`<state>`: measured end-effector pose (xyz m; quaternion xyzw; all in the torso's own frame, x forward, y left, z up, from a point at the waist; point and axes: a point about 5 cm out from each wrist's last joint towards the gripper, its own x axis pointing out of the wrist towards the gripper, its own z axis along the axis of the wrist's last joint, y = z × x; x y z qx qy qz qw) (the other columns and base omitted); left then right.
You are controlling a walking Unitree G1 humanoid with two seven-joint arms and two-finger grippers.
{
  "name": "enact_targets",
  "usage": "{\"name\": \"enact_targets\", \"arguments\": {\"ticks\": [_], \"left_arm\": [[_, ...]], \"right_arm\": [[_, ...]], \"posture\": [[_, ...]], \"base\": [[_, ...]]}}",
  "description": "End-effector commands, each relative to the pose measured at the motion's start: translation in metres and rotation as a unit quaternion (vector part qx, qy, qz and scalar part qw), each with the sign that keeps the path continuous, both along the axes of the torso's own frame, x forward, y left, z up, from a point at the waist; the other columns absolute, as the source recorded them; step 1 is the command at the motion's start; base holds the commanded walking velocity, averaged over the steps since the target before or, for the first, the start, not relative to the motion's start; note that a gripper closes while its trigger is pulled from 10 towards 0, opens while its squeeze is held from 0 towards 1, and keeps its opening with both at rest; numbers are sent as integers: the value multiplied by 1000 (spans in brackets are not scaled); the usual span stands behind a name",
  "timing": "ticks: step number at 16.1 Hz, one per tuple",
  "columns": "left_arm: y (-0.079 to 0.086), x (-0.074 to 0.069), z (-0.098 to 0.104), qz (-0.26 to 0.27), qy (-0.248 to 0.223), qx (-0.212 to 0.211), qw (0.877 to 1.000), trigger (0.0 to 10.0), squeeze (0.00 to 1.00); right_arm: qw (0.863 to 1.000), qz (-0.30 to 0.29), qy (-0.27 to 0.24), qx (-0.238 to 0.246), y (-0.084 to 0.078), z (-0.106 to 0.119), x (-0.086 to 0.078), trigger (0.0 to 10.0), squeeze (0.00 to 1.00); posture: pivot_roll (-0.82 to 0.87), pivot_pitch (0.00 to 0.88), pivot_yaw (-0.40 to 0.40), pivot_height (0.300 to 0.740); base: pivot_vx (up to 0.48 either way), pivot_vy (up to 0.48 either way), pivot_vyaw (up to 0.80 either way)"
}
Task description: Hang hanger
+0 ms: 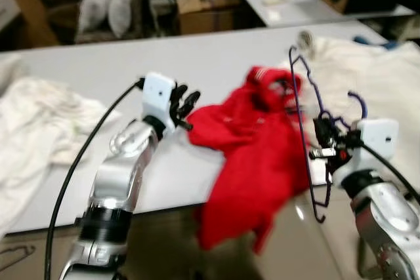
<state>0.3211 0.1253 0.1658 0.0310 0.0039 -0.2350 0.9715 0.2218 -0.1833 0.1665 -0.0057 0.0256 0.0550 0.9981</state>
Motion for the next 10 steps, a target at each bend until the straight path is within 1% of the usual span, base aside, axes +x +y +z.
{"name": "enact_targets", "arguments": {"ticks": [1, 2, 4, 5, 6, 7, 10], "left_arm": [[4, 2, 3, 11, -3, 14, 1000, 10000, 0], [3, 3, 4, 13, 1, 18, 1000, 10000, 0], [1, 2, 4, 10, 7, 9, 1000, 10000, 0], [2, -1, 1, 14, 11, 12, 1000, 10000, 0], [3, -2, -1, 17, 13, 15, 1000, 10000, 0], [2, -2, -1, 19, 14, 15, 1000, 10000, 0], [0, 0, -3, 24, 26, 13, 999, 10000, 0]], "right_arm": [[1000, 6, -5, -4, 5, 0, 4, 10000, 0], [1000, -6, -2, 23, 7, 1, 3, 10000, 0], [1000, 1, 7, 28, 9, 0, -1, 10000, 0], [999, 7, 12, 37, 12, -2, -5, 10000, 0], [999, 5, 4, 48, 13, -2, -6, 10000, 0], [999, 7, -1, 42, 14, -2, -4, 10000, 0], [1000, 12, -7, -8, 15, 3, 0, 10000, 0]], "posture": [[-67, 0, 80, 740], [-80, 0, 102, 740], [-84, 0, 101, 740], [-85, 0, 97, 740], [-74, 0, 87, 740], [-76, 0, 93, 740], [-86, 0, 107, 740]], "base": [[0, 330, 800], [0, 330, 0], [0, 326, 0], [0, 322, 0], [0, 322, 0], [0, 319, 0], [0, 317, 0]]}}
